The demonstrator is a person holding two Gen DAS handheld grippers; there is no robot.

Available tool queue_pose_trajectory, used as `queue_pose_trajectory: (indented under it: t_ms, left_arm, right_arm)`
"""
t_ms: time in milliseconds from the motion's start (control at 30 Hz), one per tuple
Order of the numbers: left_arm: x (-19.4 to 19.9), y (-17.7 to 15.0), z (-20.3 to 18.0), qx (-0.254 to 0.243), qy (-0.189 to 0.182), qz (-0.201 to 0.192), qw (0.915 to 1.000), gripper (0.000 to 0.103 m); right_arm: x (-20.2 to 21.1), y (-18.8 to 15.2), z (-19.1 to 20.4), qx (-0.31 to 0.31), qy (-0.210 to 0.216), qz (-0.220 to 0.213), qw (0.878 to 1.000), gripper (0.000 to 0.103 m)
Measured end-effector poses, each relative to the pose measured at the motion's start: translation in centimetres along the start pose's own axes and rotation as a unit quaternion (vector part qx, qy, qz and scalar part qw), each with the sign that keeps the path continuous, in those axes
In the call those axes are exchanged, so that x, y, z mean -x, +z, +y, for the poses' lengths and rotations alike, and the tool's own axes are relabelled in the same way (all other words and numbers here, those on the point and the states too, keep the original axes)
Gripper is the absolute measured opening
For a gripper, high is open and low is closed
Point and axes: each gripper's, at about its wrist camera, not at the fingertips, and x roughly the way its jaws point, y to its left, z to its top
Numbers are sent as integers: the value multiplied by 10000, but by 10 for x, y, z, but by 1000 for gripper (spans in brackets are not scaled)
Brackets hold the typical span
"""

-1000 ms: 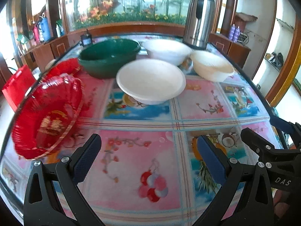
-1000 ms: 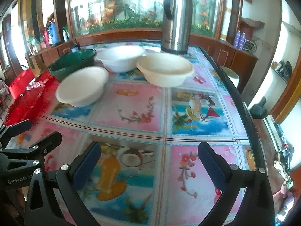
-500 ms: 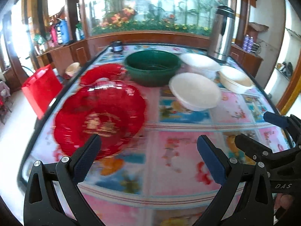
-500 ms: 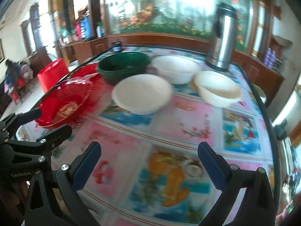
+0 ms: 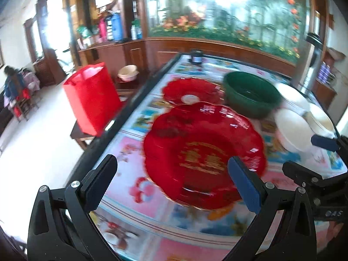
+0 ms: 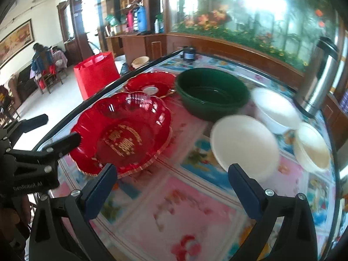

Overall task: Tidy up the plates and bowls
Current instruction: 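Reach the left tool to the red 'THE WEDDING' plate and grip its rim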

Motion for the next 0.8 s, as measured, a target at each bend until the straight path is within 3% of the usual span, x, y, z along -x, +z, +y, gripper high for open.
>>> queue_pose_trajectory:
  t_ms: [167,267,433,667,800]
  left_arm:
    - [-19,6,18,210,206,137,9995,103]
    - [-31,7,22,250,285,211,9991,103]
    - [-52,11,30,392,297,332,9982,103]
    - [-80,16,33,370,143,623,9973,103]
    - [-88,15,35,537,-223,792,9952,101]
  right_arm:
    - [-25,12,6,-19,-96,312,9995,75]
    - [-39,15,8,-8,-174,535,9984,73]
    - [-58,22,3,-150,-131,797,9966,59]
    - [-74,23,-5,-273,-22,1009,9945,45]
    - [-79,24,-3,-202,34,1074,9940,39]
